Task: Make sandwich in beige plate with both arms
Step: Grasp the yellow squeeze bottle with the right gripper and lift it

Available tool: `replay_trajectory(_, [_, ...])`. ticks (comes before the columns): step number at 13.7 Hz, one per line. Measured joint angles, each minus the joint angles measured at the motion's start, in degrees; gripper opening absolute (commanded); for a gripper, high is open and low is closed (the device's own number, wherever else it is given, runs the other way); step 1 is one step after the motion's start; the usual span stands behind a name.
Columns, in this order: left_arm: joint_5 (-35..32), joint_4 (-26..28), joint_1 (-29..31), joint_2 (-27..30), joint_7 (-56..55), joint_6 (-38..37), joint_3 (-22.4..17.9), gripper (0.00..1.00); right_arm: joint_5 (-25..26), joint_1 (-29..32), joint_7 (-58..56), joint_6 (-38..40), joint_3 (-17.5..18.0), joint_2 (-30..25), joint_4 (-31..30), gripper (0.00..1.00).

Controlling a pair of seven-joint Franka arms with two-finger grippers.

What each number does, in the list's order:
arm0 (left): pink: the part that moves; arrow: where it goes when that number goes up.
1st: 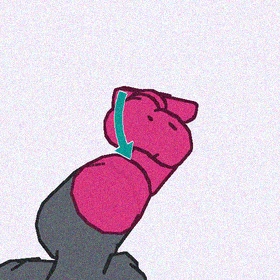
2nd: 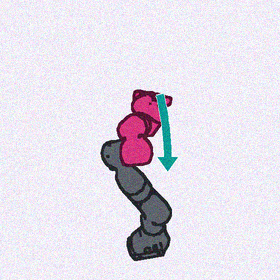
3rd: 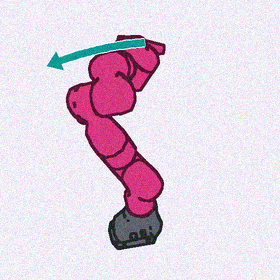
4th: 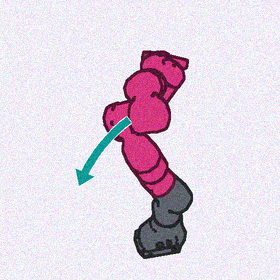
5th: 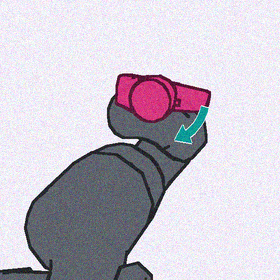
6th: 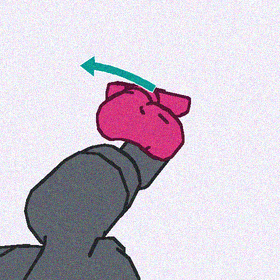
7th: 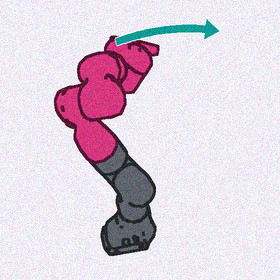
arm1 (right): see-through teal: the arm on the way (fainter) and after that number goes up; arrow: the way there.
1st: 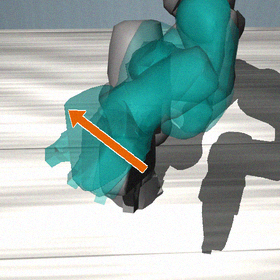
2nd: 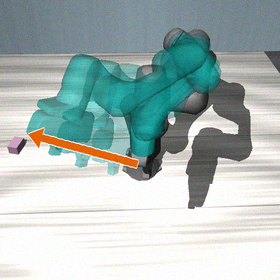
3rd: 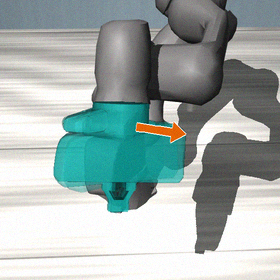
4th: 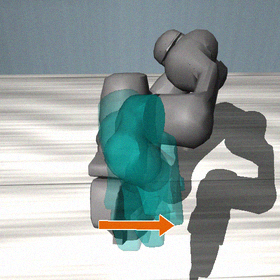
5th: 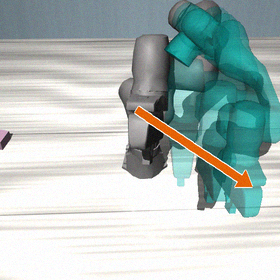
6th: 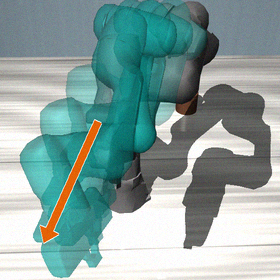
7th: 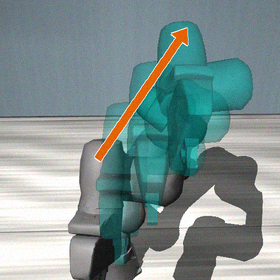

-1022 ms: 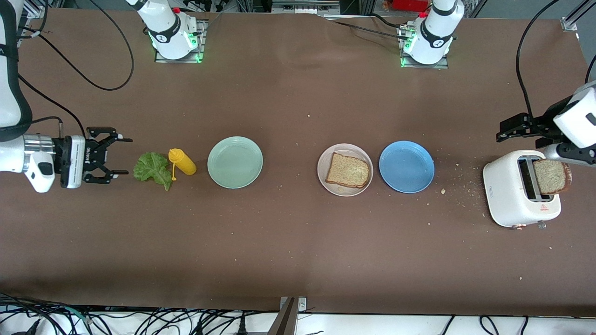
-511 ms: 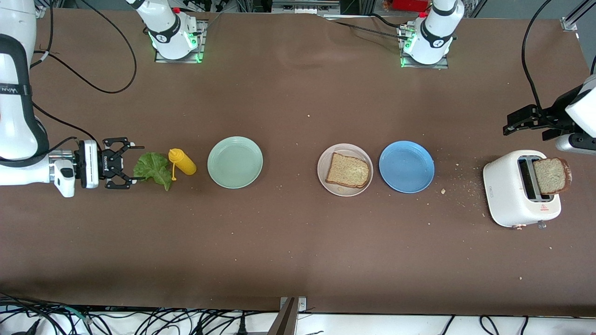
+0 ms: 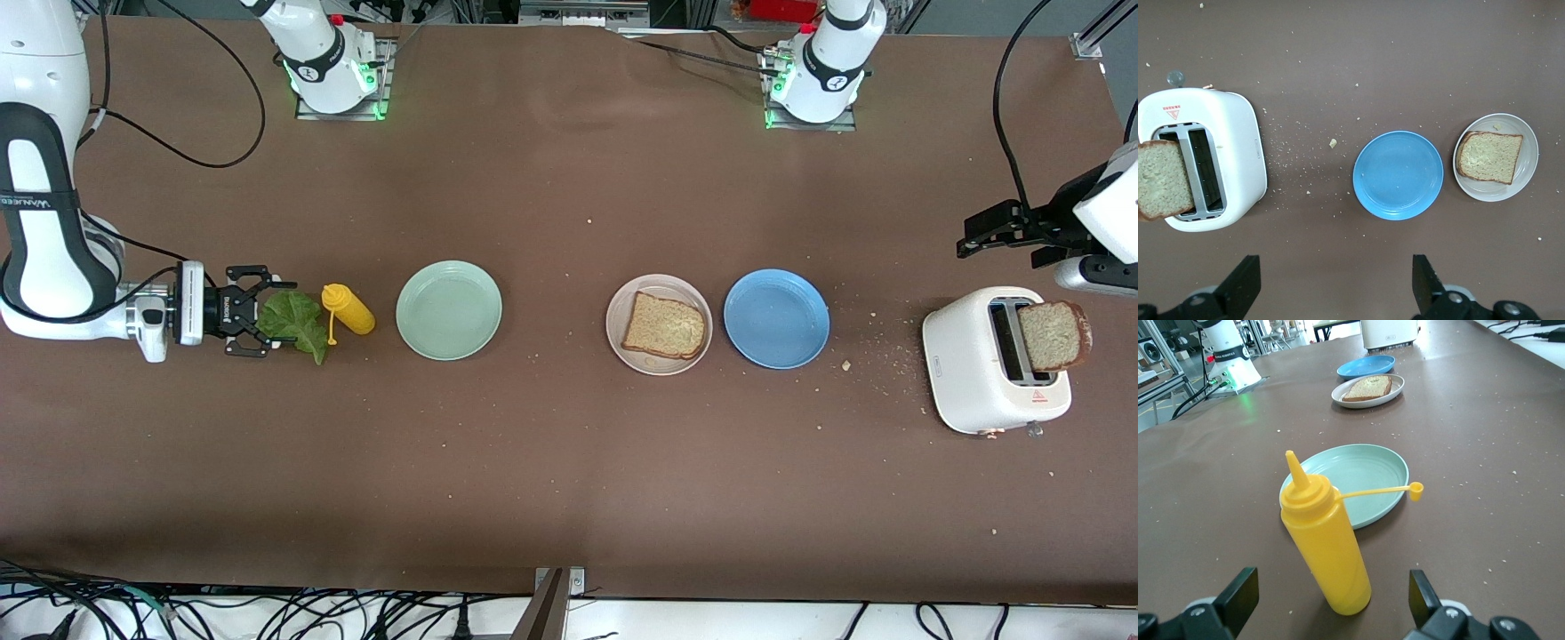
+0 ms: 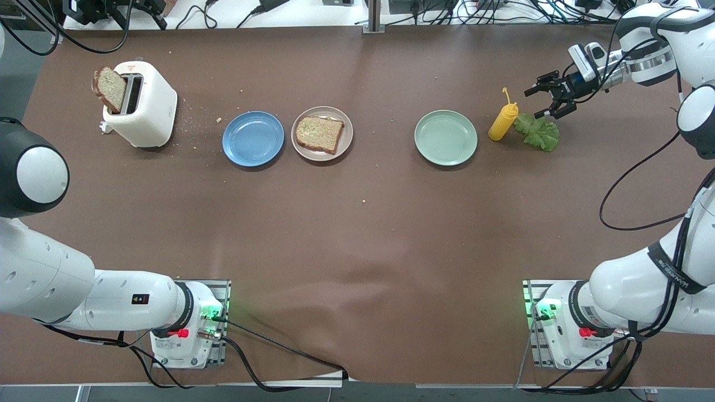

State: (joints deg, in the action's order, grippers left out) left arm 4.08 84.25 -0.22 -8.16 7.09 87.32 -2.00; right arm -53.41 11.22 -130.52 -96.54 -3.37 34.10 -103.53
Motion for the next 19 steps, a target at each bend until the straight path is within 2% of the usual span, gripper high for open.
replay_trajectory(3, [0.0,0.0,0.2,0.0,0.0,-0.1,-0.1,1.00,-1.4,0.0,-4.3,-0.2,-0.3,0.6,-1.0,1.00])
replay_trajectory(10, [0.0,0.0,0.2,0.0,0.0,-0.1,0.0,1.00,-9.5,-1.2,-12.7,-2.1,-0.4,3.3,-4.7,1.00])
replay_trajectory(19, [0.0,0.0,0.2,0.0,0.0,-0.2,0.0,1.00,-11.9,-3.1,-17.0,-2.1,-0.4,5.5,-5.4,1.00])
